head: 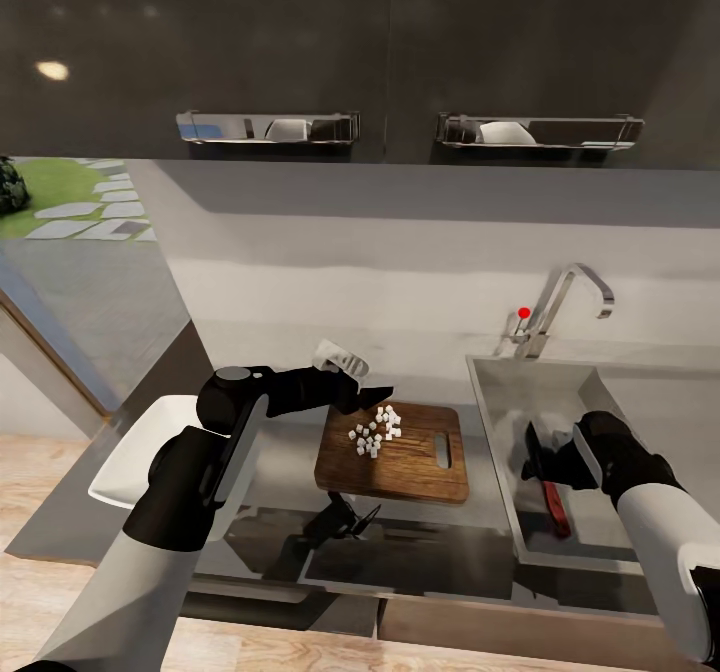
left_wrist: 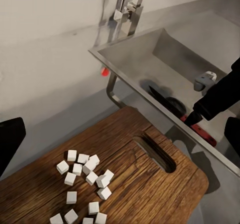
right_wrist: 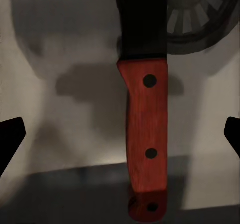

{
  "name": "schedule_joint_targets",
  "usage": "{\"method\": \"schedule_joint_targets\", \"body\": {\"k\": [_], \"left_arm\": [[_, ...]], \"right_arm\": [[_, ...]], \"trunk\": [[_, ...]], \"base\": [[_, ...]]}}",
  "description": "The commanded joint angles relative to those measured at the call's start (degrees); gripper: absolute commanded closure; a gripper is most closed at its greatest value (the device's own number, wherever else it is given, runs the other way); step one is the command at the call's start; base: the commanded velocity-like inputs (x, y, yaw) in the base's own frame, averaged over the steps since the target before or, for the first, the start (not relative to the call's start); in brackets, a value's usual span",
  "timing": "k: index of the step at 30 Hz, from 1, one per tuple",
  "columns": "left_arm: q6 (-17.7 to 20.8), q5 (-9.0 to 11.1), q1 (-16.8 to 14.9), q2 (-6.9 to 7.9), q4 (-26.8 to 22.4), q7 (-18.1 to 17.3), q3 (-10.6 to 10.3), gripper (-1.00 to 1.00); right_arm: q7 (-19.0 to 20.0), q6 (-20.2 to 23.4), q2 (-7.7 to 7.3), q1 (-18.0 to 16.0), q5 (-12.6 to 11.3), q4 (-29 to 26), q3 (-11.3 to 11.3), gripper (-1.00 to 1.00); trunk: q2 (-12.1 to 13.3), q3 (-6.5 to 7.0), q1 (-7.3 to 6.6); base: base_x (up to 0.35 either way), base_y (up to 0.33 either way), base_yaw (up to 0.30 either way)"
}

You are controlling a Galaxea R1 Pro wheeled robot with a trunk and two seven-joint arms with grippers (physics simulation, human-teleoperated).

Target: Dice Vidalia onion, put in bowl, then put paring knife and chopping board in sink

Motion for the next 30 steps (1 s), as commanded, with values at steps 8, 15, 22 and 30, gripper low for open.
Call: {"method": "schedule_joint_targets", "body": {"k": [8,15,22,30], "left_arm": [[0.4,0.14,-0.06,-0.02,-0.03,-0.08,0.07,-1.0],[0.39,0.14,-0.06,-0.02,-0.03,-0.12,0.01,-1.0],[0.38,0.15,-0.06,-0.02,-0.01,-0.13,0.0,-1.0],[0.38,0.14,-0.06,-0.02,0.0,-0.13,0.04,-1.0]], "right_arm": [[0.64,0.21,-0.02,-0.04,0.57,-2.23,-0.24,-1.0],[0.99,0.21,-0.03,-0.04,0.48,-7.83,-0.16,-1.0],[2.22,0.21,-0.04,-0.04,0.43,-15.28,-1.1,-1.0],[9.7,0.21,-0.04,0.08,0.47,-20.84,-1.31,-1.0]], "trunk": [[-0.11,-0.11,0.03],[-0.11,-0.11,0.03],[-0.11,-0.11,0.03],[-0.11,-0.11,0.03]], "base": [[0.0,0.0,0.0],[0.0,0.0,0.0],[0.0,0.0,0.0],[0.0,0.0,0.0]]}}
